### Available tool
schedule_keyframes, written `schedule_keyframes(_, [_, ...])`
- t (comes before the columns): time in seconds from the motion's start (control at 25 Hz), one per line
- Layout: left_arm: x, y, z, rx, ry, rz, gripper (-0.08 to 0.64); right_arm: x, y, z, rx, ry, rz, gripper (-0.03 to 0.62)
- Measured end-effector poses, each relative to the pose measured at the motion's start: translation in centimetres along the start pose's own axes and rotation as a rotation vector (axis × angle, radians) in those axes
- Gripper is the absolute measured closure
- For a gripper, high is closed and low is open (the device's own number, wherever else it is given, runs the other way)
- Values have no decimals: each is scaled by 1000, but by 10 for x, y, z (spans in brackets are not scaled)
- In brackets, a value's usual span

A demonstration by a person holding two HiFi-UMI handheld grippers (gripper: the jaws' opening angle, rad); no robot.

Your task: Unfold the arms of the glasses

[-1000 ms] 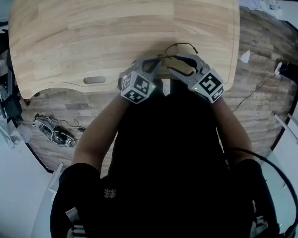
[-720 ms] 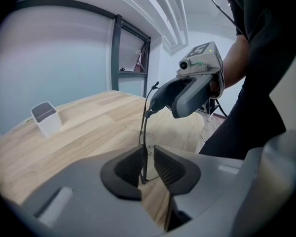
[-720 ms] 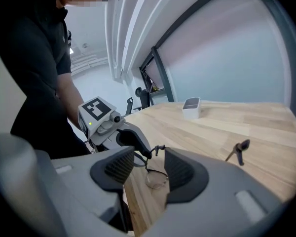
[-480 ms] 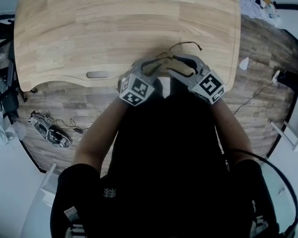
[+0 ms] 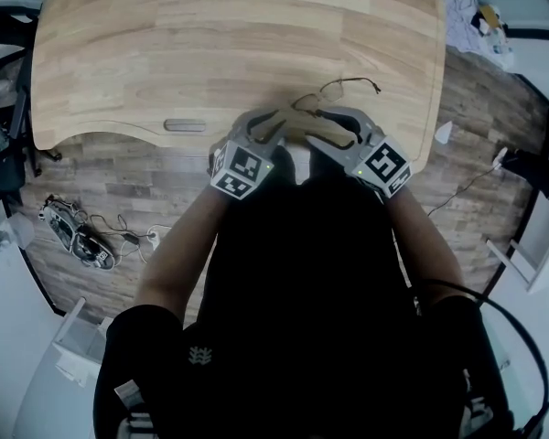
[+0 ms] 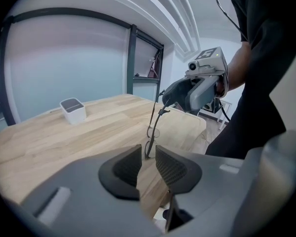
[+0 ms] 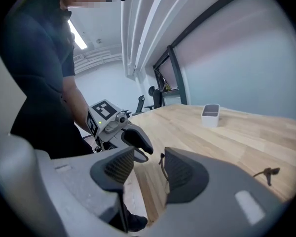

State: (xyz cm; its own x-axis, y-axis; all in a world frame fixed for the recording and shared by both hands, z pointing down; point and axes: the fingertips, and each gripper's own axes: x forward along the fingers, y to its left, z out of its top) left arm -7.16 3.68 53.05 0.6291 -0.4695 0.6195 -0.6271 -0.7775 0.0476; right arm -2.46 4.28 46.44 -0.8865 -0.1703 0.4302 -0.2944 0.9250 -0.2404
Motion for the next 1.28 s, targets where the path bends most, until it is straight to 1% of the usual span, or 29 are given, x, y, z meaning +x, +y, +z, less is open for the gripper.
schedule_keyframes(0.44, [-34,9,-6,-74,-45,100,463,19,36,9,-54,11,92,408])
schedule_keyframes(0.52, [-37,12,-2,-86,-62,116,463,17,37,16,-82,-10,103,408])
schedule_keyframes(0.56, [-39,15,3,-94,-79,127,465,13,36,24,-105,-44,98,408])
schedule_keyframes(0.64, [-45,23,15,-116,-123,158,465,-2,27,50,-140,-142,50,408])
schedule_keyframes(0.68, [-50,28,23,-125,-149,180,466,-12,18,63,-147,-185,8,408])
schedule_keyframes(0.76, [-62,39,43,-134,-207,230,477,-31,-3,84,-157,-231,-86,408])
schedule_keyframes(0.88, [-81,54,80,-125,-301,307,516,-59,-40,97,-165,-237,-217,408])
schedule_keyframes(0.96, [-91,58,105,-101,-355,336,542,-79,-66,101,-168,-224,-320,420])
schedule_keyframes(1.04, [-99,59,127,-72,-396,355,551,-100,-86,108,-157,-242,-401,431])
schedule_keyframes(1.12, [-108,61,143,-53,-424,381,555,-118,-99,116,-139,-270,-441,442])
schedule_keyframes(1.2, [-113,63,149,-37,-427,412,555,-128,-109,120,-125,-281,-465,459])
schedule_keyframes(1.24, [-114,63,150,-28,-421,426,555,-132,-112,122,-118,-285,-471,474])
schedule_keyframes(1.28, [-114,63,150,-21,-413,438,555,-135,-113,123,-113,-292,-475,507])
